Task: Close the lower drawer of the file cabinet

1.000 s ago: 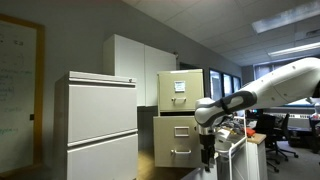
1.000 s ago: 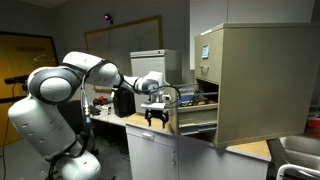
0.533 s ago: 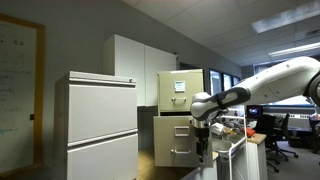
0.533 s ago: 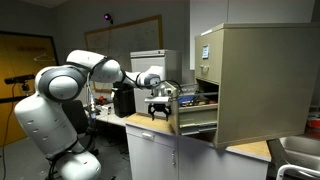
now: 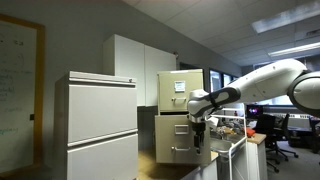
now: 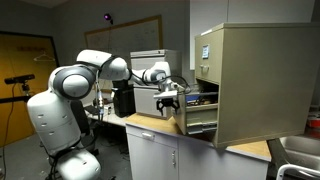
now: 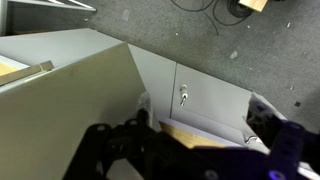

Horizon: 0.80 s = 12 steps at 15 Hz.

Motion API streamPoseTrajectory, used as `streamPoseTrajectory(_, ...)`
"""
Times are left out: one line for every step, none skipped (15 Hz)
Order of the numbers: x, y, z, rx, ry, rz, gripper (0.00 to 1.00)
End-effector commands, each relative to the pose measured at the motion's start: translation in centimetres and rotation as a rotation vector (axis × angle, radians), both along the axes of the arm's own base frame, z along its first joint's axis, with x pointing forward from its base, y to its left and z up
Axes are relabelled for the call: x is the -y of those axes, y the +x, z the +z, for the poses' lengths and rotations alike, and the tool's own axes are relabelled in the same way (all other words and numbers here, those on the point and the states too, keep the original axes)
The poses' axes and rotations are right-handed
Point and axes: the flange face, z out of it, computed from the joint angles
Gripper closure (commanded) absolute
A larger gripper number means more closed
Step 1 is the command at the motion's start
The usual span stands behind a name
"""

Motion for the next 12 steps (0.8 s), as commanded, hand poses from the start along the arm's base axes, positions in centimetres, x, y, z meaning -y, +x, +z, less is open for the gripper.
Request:
streamPoseTrajectory(4.1,4.2,2.7,0.048,-0.085,0.001,0.0)
streamPoseTrajectory(4.7,4.9,3.1,0.055,-0.085,-0.013,0.0)
streamPoseTrajectory(5.4,5.6,3.6,0.066,-0.089,-0.024,0.0)
streamPoseTrajectory(5.6,6.2,4.3,0.074,-0.088,-0.036,0.0)
streamPoseTrajectory(5.9,6.8,4.7,0.083,-0.09,-0.046,0.0)
streamPoseTrajectory(6.4,7.5,5.1,0.092,-0.093,-0.06,0.0)
streamPoseTrajectory(6.8,8.1,5.6,0.1,-0.089,-0.075,0.0)
streamPoseTrajectory(7.2,8.7,6.1,0.111,-0.079,-0.098,0.0)
streamPoseTrajectory(7.8,9.1,6.5,0.118,-0.061,-0.127,0.0)
streamPoseTrajectory(8.4,9.4,7.0,0.128,-0.031,-0.165,0.0)
streamPoseTrajectory(9.1,9.7,7.3,0.137,0.003,-0.214,0.0)
streamPoseTrajectory(9.8,9.8,7.7,0.145,0.049,-0.272,0.0)
